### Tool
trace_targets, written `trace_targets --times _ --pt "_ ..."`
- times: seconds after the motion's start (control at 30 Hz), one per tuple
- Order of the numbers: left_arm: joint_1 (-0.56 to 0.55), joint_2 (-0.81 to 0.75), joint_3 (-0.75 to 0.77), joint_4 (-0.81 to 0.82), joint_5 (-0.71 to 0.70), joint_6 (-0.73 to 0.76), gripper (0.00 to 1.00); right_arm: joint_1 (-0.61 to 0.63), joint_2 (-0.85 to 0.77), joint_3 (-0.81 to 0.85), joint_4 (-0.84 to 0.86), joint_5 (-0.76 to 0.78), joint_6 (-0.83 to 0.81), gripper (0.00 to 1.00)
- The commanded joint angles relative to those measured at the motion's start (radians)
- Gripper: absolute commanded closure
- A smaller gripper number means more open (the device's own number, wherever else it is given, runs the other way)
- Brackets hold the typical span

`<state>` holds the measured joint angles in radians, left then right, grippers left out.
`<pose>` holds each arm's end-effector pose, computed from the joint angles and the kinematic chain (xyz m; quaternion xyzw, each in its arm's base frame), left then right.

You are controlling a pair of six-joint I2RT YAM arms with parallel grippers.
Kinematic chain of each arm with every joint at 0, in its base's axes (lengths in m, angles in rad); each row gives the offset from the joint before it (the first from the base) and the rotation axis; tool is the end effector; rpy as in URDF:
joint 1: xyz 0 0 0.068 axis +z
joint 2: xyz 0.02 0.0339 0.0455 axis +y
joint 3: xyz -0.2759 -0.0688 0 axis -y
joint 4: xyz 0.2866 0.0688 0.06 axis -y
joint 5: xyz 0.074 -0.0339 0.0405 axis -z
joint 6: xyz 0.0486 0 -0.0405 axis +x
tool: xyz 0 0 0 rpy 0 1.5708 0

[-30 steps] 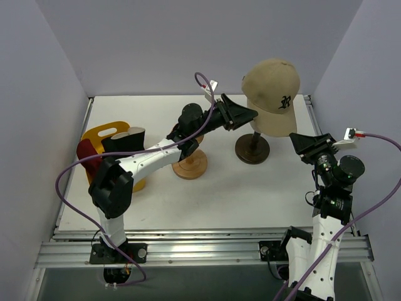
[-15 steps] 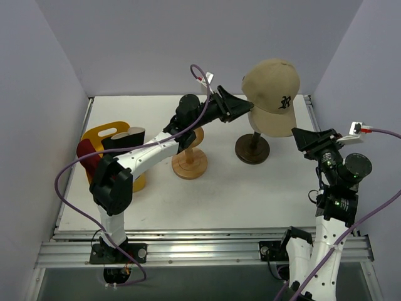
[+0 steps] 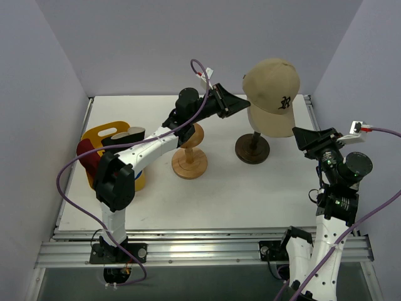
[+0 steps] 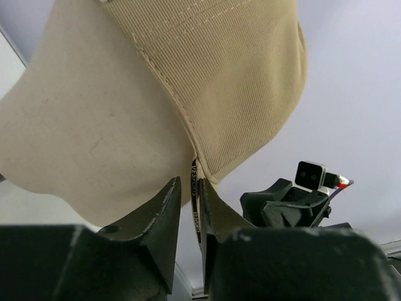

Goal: Stack the hats

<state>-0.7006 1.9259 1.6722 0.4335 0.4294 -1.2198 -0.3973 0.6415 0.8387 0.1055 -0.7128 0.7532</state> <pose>0.3881 -0.3537 0.3795 -0.0026 0.6471 -0.6928 0.3182 0.1727 -0.0380 0.4266 0.0662 0.6188 0.3371 0.7065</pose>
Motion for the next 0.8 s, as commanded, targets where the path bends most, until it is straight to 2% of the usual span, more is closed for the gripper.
trace_targets --times 0.0,0.17,0.3,0.4,0.53,0.6,0.73,0.77 --pt "0.023 0.022 0.057 -0.004 0.028 0.002 0.75 0.006 -0.003 0.0 0.042 0.003 -0.02 0.7" --pt "0.039 0.041 0.066 0.017 0.038 -0.024 0.91 0.008 -0.008 0.003 0.031 0.012 -0.031 0.7" --pt "0.044 0.036 0.064 0.034 0.048 -0.037 0.97 0.008 -0.009 -0.016 0.048 0.021 -0.031 0.68" --pt "0.047 0.033 0.076 0.008 0.049 -0.021 0.98 0.008 0.009 -0.027 0.06 0.033 -0.023 0.65" --pt "0.053 0.031 0.086 -0.001 0.055 -0.014 0.98 0.006 0.05 0.003 0.094 0.09 -0.017 0.54" --pt "0.052 0.03 0.084 0.004 0.071 -0.014 0.98 0.006 0.099 0.042 0.121 0.131 -0.032 0.51" --pt "0.058 0.01 0.063 -0.013 0.124 0.014 0.98 0.003 0.233 0.046 0.272 0.02 -0.003 0.48" --pt "0.062 -0.013 0.051 -0.012 0.141 0.023 0.9 0.003 0.268 0.043 0.298 -0.034 0.003 0.47"
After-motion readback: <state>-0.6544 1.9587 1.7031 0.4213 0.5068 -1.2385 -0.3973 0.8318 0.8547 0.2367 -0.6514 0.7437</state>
